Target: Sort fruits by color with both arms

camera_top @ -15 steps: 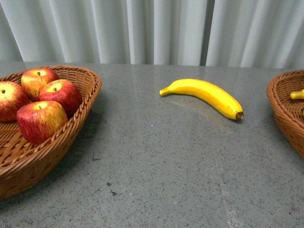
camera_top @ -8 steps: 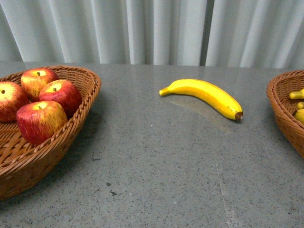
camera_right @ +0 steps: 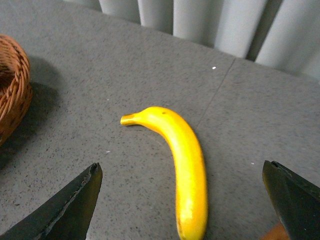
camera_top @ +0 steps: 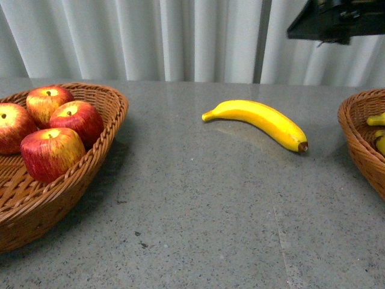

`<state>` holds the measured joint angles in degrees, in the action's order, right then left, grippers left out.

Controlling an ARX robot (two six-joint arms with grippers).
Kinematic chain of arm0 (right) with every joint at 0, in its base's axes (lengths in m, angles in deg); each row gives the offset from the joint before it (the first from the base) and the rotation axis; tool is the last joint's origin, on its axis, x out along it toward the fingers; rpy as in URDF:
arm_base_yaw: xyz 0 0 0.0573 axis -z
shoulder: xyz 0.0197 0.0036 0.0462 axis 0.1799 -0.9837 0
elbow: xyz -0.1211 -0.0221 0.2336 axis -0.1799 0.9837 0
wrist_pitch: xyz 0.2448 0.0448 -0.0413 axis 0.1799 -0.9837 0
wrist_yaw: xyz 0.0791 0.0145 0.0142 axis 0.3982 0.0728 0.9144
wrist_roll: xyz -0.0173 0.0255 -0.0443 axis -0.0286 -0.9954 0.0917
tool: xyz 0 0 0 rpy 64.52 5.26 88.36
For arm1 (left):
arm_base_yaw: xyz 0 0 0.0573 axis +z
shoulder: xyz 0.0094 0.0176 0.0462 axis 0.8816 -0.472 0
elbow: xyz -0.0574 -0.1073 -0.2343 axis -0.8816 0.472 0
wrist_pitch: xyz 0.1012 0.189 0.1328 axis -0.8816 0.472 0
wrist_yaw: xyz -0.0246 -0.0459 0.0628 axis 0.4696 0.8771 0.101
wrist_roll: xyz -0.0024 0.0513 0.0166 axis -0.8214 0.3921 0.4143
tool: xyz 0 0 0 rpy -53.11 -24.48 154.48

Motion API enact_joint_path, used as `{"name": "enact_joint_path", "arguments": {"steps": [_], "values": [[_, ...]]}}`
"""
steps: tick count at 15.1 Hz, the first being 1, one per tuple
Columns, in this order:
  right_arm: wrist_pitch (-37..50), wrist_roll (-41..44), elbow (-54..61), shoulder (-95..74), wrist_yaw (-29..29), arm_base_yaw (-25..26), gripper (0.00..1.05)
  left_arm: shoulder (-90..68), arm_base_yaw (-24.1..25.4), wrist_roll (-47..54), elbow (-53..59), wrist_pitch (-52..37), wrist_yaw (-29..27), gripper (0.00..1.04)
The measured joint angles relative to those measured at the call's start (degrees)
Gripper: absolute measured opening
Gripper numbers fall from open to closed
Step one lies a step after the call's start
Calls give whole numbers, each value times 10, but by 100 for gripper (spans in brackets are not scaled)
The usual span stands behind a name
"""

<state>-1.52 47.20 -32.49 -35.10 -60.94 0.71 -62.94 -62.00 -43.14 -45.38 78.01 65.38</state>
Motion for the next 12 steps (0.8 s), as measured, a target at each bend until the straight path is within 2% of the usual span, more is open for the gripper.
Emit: {"name": "enact_joint_path", "arguments": {"steps": [2,6,8,9,10,12], "values": [[-17,0,-56,-62,-9,-31,98,0,0,0,0,0,0,98],[-30,0,-95,-102,-10,-48,98,0,0,0,0,0,0,98],[-77,12,-214,-205,-12,-82,98,0,0,0,0,0,0,98],[-116,33,-293,-272,-14,-81,98,0,0,0,0,0,0,98],[-152,41,-347,-322,-42,-61,98,0,0,0,0,0,0,98],[-200,61,-364,-348,-46,-36,98,0,0,0,0,0,0,98]]}}
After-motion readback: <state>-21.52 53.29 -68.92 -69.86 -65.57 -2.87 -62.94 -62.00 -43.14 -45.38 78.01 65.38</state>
